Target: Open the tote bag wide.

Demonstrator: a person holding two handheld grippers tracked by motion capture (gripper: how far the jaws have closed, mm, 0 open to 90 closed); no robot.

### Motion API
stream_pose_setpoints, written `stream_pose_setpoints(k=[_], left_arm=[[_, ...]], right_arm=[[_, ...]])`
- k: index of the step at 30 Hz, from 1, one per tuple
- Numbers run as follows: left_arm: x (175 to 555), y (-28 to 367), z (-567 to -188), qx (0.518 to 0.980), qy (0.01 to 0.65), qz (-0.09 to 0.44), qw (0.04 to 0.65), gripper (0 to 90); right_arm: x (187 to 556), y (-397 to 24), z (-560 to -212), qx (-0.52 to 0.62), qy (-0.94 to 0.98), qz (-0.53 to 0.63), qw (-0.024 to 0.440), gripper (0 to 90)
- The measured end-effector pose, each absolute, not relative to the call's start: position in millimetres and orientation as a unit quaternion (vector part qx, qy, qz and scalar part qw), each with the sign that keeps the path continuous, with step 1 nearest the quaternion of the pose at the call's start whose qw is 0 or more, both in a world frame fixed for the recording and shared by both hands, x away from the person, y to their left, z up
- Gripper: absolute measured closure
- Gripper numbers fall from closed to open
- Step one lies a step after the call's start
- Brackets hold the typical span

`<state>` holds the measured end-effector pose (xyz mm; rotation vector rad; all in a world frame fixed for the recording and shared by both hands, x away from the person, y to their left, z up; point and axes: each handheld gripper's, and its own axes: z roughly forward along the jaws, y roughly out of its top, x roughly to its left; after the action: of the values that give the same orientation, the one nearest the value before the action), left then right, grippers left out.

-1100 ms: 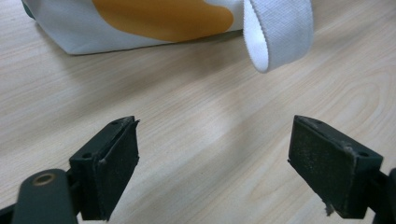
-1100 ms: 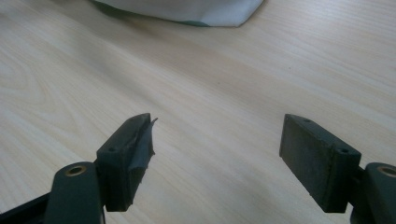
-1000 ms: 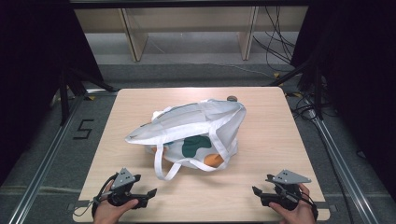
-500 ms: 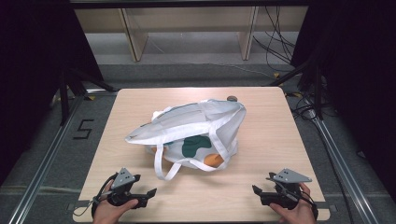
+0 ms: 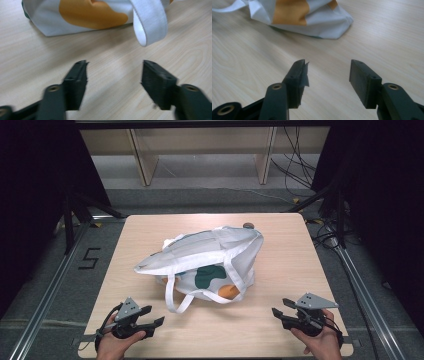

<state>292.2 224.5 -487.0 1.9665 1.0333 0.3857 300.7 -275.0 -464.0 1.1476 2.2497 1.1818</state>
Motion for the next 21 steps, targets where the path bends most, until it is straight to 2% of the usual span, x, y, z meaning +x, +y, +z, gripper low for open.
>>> stream_pose_setpoints(k=[1,3,7,10,11,13,14,15,21], left_arm=[[293.1,225.0,-485.1,0.788,0.406,0.159,0.434,44.0],[292.3,225.4,-481.6,0.790,0.398,0.164,0.438,54.4],[292.5,226.2,-476.7,0.795,0.378,0.169,0.443,68.6],[294.9,226.7,-471.4,0.798,0.370,0.174,0.442,77.8],[296.1,226.5,-469.0,0.797,0.368,0.175,0.446,80.5],[299.4,225.9,-462.9,0.794,0.369,0.175,0.450,83.9],[299.4,225.9,-462.9,0.794,0.369,0.175,0.450,85.2],[304.4,225.3,-454.6,0.792,0.364,0.188,0.453,86.2],[327.3,224.3,-427.2,0.788,0.346,0.209,0.464,89.1]], right_arm=[[300.1,-273.2,-460.1,0.411,0.794,0.414,0.172,52.0],[303.8,-271.1,-453.4,0.398,0.794,0.422,0.182,53.2],[309.6,-263.4,-439.9,0.388,0.795,0.429,0.184,57.2],[315.9,-258.6,-429.2,0.365,0.796,0.440,0.202,64.9],[315.8,-255.8,-424.6,0.370,0.795,0.440,0.194,68.8],[321.5,-252.4,-415.5,0.345,0.800,0.444,0.209,75.6],[321.5,-252.4,-415.5,0.345,0.800,0.444,0.209,75.6],[325.5,-245.9,-405.2,0.333,0.804,0.445,0.209,81.2],[342.9,-227.8,-370.5,0.286,0.814,0.451,0.228,89.8]])
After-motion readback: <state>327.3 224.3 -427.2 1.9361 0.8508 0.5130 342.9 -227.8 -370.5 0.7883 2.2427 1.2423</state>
